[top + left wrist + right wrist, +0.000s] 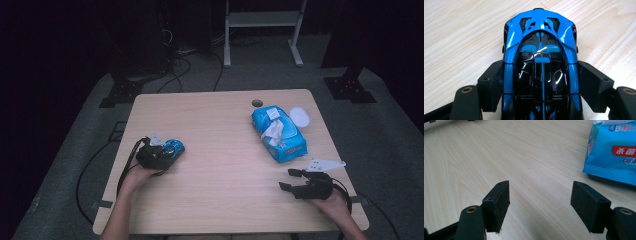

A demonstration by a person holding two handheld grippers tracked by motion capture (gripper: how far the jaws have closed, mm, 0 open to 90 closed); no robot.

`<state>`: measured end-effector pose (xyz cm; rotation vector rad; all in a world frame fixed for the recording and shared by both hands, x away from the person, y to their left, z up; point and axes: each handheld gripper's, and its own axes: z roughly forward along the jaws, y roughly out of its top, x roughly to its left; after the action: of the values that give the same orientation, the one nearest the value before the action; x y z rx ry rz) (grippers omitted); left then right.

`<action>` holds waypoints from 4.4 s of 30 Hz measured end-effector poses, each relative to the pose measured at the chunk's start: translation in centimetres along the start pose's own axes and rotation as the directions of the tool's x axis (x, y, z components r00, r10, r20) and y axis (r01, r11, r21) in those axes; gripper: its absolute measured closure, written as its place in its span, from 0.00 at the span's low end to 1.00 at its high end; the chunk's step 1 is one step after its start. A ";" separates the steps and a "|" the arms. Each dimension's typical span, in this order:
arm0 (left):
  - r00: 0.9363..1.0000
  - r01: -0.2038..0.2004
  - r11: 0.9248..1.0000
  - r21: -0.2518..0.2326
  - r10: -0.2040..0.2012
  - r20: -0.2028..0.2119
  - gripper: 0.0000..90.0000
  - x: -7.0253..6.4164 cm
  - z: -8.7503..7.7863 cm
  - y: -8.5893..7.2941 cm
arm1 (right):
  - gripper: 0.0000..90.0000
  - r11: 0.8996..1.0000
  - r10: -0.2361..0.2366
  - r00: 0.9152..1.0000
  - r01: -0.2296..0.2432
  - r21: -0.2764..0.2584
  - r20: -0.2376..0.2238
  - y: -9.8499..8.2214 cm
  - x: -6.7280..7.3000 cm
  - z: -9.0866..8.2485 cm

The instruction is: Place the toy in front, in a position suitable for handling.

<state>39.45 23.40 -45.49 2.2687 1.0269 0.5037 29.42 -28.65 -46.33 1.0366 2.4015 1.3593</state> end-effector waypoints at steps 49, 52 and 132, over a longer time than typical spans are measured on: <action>0.967 0.017 0.952 -0.304 0.062 0.246 0.31 -5.2 -2.8 4.6 | 0.34 0.999 0.015 1.000 -0.014 -0.048 0.013 0.2 -0.1 -0.6; 0.954 -0.017 0.955 -0.296 0.104 0.282 0.31 -6.8 -2.1 5.3 | 0.34 0.998 0.021 1.000 -0.020 -0.052 0.015 0.2 -0.1 -0.7; 0.937 -0.204 0.944 -0.259 0.265 0.227 0.11 -9.8 0.3 2.4 | 0.98 0.992 0.110 0.930 -0.124 0.018 0.352 11.7 -7.1 7.1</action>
<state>34.79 14.45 -45.06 2.1843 0.5380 0.3876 43.63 -24.65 -41.98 1.3261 2.1394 1.0542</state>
